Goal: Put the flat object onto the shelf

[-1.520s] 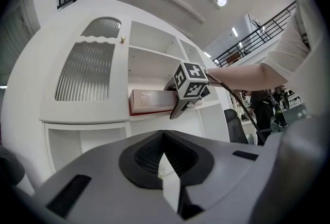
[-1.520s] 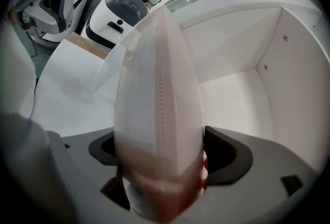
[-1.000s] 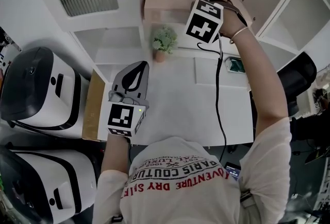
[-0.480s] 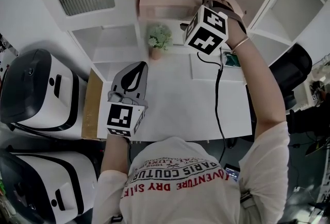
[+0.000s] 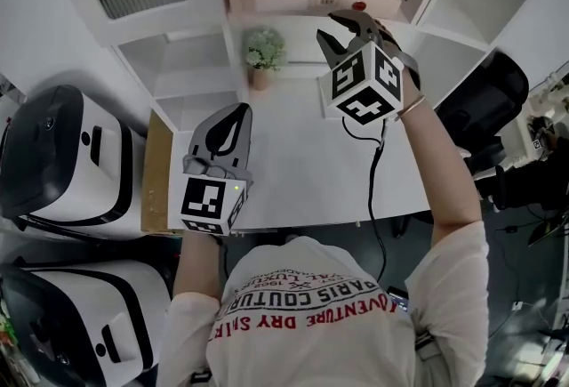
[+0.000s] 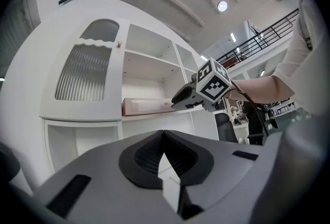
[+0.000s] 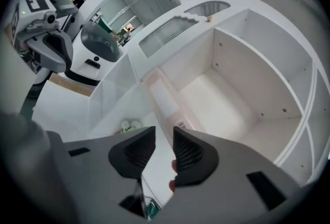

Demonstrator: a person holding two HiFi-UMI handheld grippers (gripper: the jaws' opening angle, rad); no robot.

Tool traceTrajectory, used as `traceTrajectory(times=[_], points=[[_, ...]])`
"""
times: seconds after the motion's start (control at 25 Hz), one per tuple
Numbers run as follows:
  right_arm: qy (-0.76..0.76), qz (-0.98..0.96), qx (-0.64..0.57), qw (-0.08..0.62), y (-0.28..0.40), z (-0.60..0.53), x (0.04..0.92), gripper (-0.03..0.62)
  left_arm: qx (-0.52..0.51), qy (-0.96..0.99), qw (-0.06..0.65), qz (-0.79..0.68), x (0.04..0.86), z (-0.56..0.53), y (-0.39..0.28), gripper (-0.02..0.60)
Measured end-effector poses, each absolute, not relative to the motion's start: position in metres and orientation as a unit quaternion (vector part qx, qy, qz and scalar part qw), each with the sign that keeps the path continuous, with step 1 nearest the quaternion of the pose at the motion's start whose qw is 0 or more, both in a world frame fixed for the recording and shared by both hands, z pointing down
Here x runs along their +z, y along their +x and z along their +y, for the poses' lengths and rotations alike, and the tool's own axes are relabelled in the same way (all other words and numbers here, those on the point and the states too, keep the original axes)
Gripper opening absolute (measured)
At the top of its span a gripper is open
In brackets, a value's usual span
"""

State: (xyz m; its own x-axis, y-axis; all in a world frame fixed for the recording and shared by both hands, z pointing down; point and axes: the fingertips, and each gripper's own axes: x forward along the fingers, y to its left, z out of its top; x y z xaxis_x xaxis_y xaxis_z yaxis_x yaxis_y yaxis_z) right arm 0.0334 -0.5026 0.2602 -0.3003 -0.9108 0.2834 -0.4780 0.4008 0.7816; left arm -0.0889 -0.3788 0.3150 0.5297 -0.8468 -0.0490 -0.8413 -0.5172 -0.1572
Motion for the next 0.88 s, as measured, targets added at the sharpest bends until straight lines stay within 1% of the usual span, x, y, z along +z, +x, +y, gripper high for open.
traceTrajectory(times=[0.04,0.08,0.12,0.36,0.6,0.72,0.88], points=[[0.475,-0.752,-0.289,0.354,0.037,-0.5,0.259,0.099,-0.019,-0.872,0.081,0.483,0.315,-0.376,-0.088,0.012],[0.488,-0.752,-0.285,0.338,0.041,-0.497,0.257,0.06,-0.02,-0.872,0.082,0.482,0.315,-0.374,-0.088,0.012],[0.5,-0.754,-0.279,0.323,0.045,-0.493,0.256,0.043,-0.02,-0.873,0.083,0.481,0.314,-0.372,-0.087,0.012],[0.539,-0.785,-0.21,0.222,0.058,-0.457,0.262,0.032,-0.011,-0.873,0.088,0.48,0.305,-0.367,-0.089,0.012],[0.553,-0.805,-0.173,0.126,0.073,-0.42,0.282,0.031,-0.01,-0.872,0.09,0.48,0.304,-0.365,-0.087,0.012],[0.558,-0.809,-0.159,0.095,0.081,-0.406,0.294,0.028,-0.007,-0.872,0.093,0.481,0.302,-0.365,-0.086,0.012],[0.565,-0.811,-0.137,0.073,0.087,-0.392,0.312,0.026,-0.005,-0.869,0.092,0.486,0.302,-0.366,-0.087,0.012]])
